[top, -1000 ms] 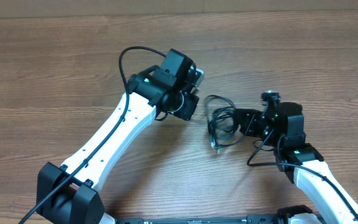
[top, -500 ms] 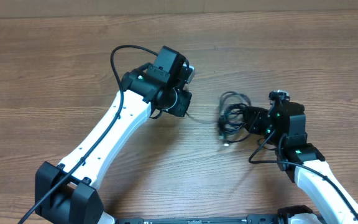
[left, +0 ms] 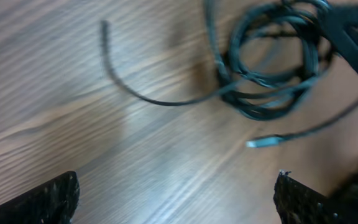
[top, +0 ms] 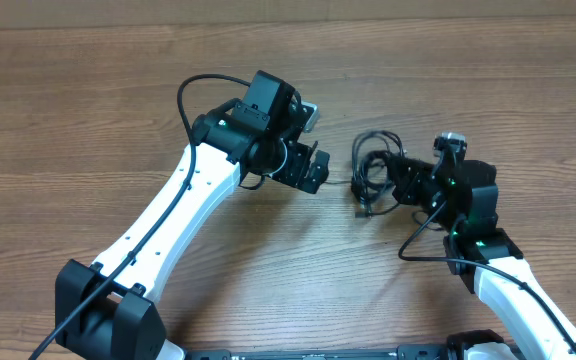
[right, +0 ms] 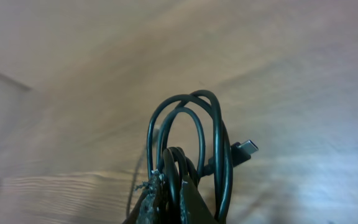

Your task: Untangle cables

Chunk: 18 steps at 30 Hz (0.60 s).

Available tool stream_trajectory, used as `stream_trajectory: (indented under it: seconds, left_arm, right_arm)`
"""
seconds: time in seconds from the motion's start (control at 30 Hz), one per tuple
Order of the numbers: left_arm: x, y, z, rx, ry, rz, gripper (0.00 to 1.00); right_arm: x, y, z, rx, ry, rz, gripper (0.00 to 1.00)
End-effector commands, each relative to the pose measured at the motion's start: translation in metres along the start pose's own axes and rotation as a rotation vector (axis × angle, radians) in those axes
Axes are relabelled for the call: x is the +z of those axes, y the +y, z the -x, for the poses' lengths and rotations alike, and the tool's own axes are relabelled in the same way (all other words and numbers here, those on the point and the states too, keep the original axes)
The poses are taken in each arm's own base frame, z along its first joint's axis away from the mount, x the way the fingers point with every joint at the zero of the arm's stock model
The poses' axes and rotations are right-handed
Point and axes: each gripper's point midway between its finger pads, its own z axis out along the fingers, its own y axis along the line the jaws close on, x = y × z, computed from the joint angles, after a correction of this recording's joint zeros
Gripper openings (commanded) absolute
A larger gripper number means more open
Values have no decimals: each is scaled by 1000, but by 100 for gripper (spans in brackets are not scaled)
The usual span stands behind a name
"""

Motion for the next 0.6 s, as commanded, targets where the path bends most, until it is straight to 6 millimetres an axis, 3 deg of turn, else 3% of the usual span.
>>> stream_trajectory:
  seconds: [0.0, 0.2, 0.57]
  left_arm:
    - [-10, -33, 3, 77, -14, -186, 100]
    - [-22, -53, 12, 139, -61, -361, 99]
    - [-47, -45, 26, 96, -131, -510, 100]
  right_arm:
    - [-2, 23, 6, -22, -5, 121, 4]
    - [-5, 37, 17, 67, -34, 188, 4]
    - [-16, 68, 51, 221, -135, 341, 4]
